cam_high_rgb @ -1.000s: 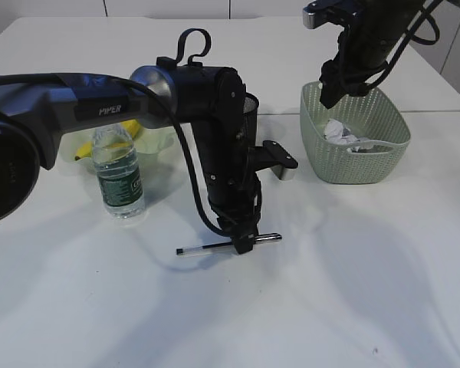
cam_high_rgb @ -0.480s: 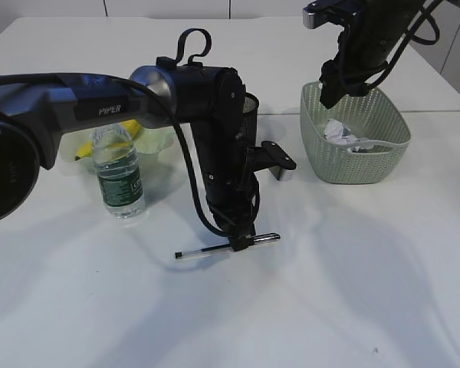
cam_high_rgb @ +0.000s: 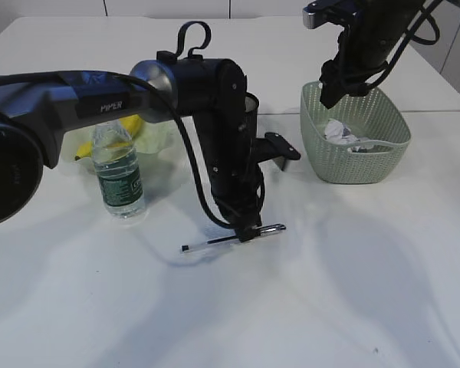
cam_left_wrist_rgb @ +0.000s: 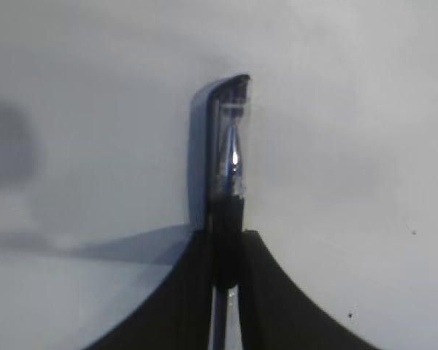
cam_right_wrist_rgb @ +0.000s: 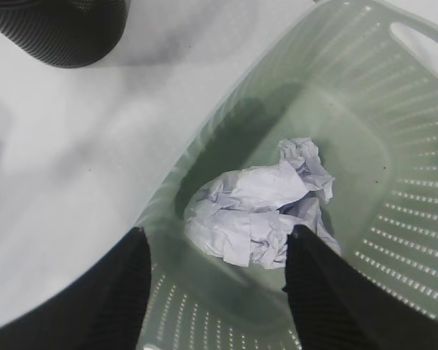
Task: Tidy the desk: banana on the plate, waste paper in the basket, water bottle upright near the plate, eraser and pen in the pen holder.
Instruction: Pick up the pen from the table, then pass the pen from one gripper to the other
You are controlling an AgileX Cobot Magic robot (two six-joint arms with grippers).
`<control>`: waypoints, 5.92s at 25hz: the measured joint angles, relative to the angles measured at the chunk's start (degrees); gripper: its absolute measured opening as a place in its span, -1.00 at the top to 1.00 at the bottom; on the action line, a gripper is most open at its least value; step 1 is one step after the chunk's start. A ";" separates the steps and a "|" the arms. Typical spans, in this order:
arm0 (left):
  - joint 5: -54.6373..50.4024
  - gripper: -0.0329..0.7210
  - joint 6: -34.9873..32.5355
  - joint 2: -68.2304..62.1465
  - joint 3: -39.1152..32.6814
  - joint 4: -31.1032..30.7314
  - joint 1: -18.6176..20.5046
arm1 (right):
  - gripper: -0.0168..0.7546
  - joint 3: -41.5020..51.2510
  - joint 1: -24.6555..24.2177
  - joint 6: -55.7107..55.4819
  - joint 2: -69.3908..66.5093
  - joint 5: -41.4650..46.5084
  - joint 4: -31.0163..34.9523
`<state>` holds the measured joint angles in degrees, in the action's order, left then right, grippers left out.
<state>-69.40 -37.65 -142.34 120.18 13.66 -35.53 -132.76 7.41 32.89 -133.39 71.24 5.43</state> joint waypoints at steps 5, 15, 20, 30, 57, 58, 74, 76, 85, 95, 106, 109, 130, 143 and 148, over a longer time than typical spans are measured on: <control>-0.09 0.82 0.00 0.01 6.97 3.26 0.00 | -0.19 0.00 0.00 0.00 0.00 0.00 0.00; -0.59 0.82 0.00 0.01 12.11 5.11 0.00 | -0.19 0.00 0.00 0.00 0.00 0.00 -0.45; -0.59 0.82 0.00 0.01 14.35 5.11 0.00 | -0.19 0.00 0.00 0.00 0.00 0.00 -2.37; 3.77 0.82 0.00 0.01 22.68 5.24 0.00 | -0.19 0.00 0.00 -0.19 0.00 0.00 -5.09; 14.25 0.85 -0.12 0.01 27.18 5.82 1.22 | -0.19 0.00 -0.13 -4.60 0.00 -5.82 -11.10; 14.18 0.85 -0.12 0.01 27.18 5.82 1.22 | -0.19 -0.09 -0.13 -5.52 0.00 -6.10 -11.78; 12.97 0.85 -0.12 0.01 27.18 4.48 1.81 | -0.19 -6.69 -1.49 -19.07 0.10 -9.60 -18.48; 12.97 0.86 -0.12 0.01 27.18 4.12 2.03 | -0.19 -6.69 -2.66 -21.43 0.10 -9.85 -19.52; 11.98 0.86 -0.12 0.01 27.18 3.77 3.65 | -0.19 -6.69 -6.28 -23.90 0.10 -10.22 -21.06; 8.80 0.86 -0.12 0.01 27.18 4.94 6.46 | -0.19 -6.69 -6.28 -24.00 0.10 -10.22 -21.32; 7.00 0.87 -0.12 0.01 27.18 5.72 9.86 | -0.19 -6.69 -6.28 -24.00 0.10 -10.22 -21.32; 6.77 0.87 -0.12 0.01 27.18 5.85 10.88 | -0.19 -6.69 -6.28 -24.00 0.10 -10.22 -21.32; 13.08 0.88 -2.40 0.01 27.18 18.83 13.60 | -0.19 -6.69 -6.28 -24.04 0.10 -10.65 -21.32; 17.55 0.88 -10.76 0.01 27.18 36.81 13.60 | -0.19 -6.69 -6.28 -24.04 0.10 -11.50 -20.99; 20.78 0.88 -15.99 0.01 27.18 43.73 13.60 | -0.19 -6.69 -6.28 -24.04 0.10 -11.50 -20.26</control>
<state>-48.62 -53.65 -142.33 147.37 57.38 -21.93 -139.46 1.13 8.86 -133.29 59.74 -14.84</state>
